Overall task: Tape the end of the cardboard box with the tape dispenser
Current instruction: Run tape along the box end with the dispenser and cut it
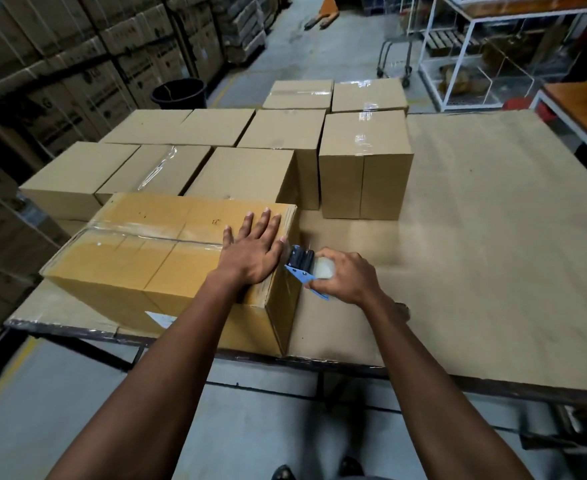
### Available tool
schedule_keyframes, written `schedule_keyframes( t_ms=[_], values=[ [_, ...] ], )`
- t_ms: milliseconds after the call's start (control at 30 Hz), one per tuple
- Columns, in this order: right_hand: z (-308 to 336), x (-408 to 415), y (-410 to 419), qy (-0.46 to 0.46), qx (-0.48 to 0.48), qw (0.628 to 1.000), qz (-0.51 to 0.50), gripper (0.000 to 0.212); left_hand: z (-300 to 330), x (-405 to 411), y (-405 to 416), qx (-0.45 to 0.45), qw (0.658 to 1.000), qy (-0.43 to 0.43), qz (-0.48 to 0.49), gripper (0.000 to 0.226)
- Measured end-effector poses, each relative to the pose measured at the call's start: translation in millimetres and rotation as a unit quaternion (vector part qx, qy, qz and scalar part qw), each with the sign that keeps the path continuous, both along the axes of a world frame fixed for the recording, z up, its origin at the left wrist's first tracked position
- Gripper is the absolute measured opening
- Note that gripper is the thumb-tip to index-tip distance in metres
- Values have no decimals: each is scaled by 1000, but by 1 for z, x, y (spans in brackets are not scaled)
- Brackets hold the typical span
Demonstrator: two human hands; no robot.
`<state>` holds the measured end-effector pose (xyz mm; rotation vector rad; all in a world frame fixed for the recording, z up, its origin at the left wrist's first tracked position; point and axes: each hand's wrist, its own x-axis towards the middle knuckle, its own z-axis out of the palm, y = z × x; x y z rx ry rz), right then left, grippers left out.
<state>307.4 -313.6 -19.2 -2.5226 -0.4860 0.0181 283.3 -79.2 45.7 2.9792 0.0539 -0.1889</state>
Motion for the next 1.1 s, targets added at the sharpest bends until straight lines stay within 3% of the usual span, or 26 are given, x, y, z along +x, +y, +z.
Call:
schedule_keyframes(
  t_ms=[167, 333, 567, 833, 1100],
  values=[
    [1, -3, 10, 11, -11, 999, 34, 82, -2, -4, -4, -7, 1000, -8, 17, 66],
    [12, 2, 17, 14, -39, 997, 69, 68, -3, -3, -6, -6, 1000, -11, 20, 66],
    [8, -5, 35, 12, 87, 994, 69, 64, -4, -5, -6, -5, 1000, -20, 17, 64],
    [4, -8, 19, -71, 64, 995, 30, 62, -6, -3, -6, 0, 1000, -21, 19, 64],
    [8, -5, 11, -60, 21, 997, 37, 69, -6, -4, -7, 1, 1000, -15, 23, 64]
  ],
)
